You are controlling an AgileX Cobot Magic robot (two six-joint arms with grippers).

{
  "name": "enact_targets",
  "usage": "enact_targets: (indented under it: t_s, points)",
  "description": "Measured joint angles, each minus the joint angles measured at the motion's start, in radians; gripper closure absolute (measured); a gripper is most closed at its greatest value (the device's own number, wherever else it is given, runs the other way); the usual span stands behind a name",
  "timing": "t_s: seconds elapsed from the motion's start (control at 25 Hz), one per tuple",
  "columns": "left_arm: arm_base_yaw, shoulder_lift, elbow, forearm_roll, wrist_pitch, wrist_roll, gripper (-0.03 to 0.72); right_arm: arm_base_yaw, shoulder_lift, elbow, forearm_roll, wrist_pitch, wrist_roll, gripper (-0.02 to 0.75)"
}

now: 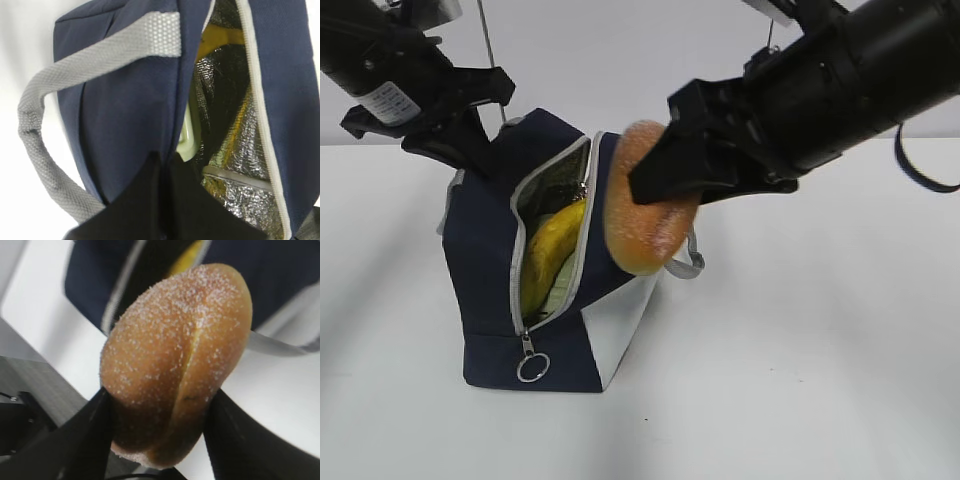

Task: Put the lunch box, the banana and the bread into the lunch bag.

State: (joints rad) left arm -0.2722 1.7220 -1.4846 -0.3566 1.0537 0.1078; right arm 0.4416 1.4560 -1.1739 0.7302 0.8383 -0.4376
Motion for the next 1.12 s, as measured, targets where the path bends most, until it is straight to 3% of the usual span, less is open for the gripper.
enact_targets:
  t_s: [0.16,0.32,0.6,0.72,0.8,0.88,1.12]
  points:
    - [0.000,0.000,0.000,0.000,0.000,0.000,0.691,0.000,0.115,-0.045,0.223,-0.003,-0.158,0.345]
    - [0.000,0.000,0.000,0.000,-0.001,0.000,0.691,0.000,0.263,-0.151,0.279,-0.008,-0.199,0.345]
    - [0.000,0.000,0.000,0.000,-0.001,0.001,0.691,0.000,0.482,-0.335,0.285,-0.006,-0.190,0.339]
    - [0.000,0.000,0.000,0.000,-0.002,0.001,0.691,0.000,0.536,-0.376,0.268,-0.001,-0.168,0.264]
    - [0.000,0.000,0.000,0.001,-0.002,0.001,0.691,0.000,0.553,-0.390,0.253,0.014,-0.156,0.158]
    - [0.000,0.000,0.000,0.001,-0.002,0.001,0.691,0.000,0.560,-0.396,0.246,0.022,-0.150,0.104]
    - [0.000,0.000,0.000,0.002,-0.002,0.001,0.691,0.000,0.560,-0.434,0.194,0.079,-0.146,0.092]
